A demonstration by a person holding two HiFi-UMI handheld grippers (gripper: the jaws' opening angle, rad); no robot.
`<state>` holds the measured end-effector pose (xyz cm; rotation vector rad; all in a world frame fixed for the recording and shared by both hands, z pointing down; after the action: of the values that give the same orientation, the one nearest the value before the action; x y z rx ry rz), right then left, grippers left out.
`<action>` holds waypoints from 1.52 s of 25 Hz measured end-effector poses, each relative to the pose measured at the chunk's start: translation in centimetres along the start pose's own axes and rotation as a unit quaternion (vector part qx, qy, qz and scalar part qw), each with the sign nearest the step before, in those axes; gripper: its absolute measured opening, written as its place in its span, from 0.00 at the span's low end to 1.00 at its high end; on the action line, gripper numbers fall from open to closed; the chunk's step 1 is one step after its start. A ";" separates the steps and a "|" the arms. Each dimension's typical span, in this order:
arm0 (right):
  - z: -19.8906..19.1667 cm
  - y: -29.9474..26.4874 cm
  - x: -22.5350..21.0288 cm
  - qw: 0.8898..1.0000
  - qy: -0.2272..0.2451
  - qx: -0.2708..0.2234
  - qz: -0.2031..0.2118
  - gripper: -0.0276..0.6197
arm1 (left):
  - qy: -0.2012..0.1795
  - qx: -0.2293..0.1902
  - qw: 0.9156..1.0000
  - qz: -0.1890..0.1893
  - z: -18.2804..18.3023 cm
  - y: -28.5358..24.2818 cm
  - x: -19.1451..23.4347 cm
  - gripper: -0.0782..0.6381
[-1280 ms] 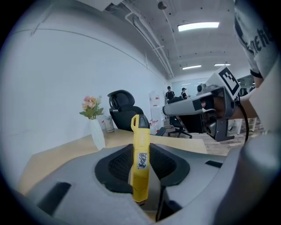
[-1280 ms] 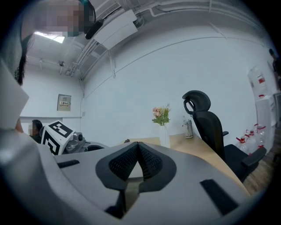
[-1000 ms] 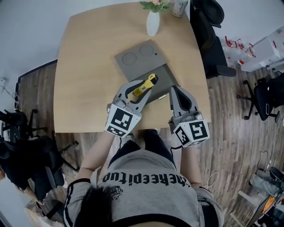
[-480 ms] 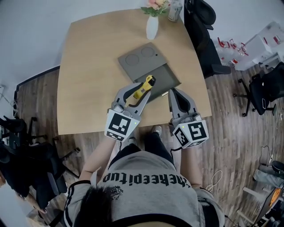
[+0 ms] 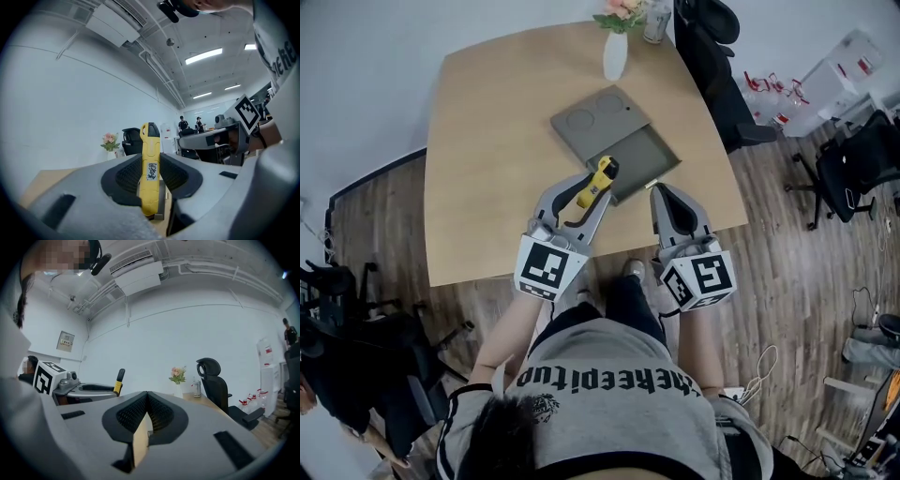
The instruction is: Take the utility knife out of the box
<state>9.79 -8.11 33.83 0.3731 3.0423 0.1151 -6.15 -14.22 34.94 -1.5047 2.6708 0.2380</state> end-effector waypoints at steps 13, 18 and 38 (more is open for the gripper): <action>0.3 2.7 2.7 0.999 0.018 -0.003 -0.033 0.05 | 0.014 -0.033 0.999 -0.013 0.6 2.6 -0.3 0.29; 0.9 3.4 2.7 0.999 0.024 -0.013 -0.030 0.05 | 0.013 -0.045 0.999 -0.003 1.2 2.8 -1.0 0.29; 3.1 8.9 1.7 0.999 0.019 -0.021 0.028 0.05 | 0.018 -0.066 0.995 0.073 4.4 5.0 -7.3 0.29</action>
<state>10.52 1.12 31.39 0.4594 3.0623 0.1923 -6.67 -4.77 32.11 -1.3599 2.8480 0.4071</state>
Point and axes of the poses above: the fingertips, and each gripper's own axes: y backward along the fingers, x to its left, z out of its top, the point moved 7 cm from there along y, backward along the fingers, and after that the axes turned 7 degrees about -x, right-handed, at the moved point
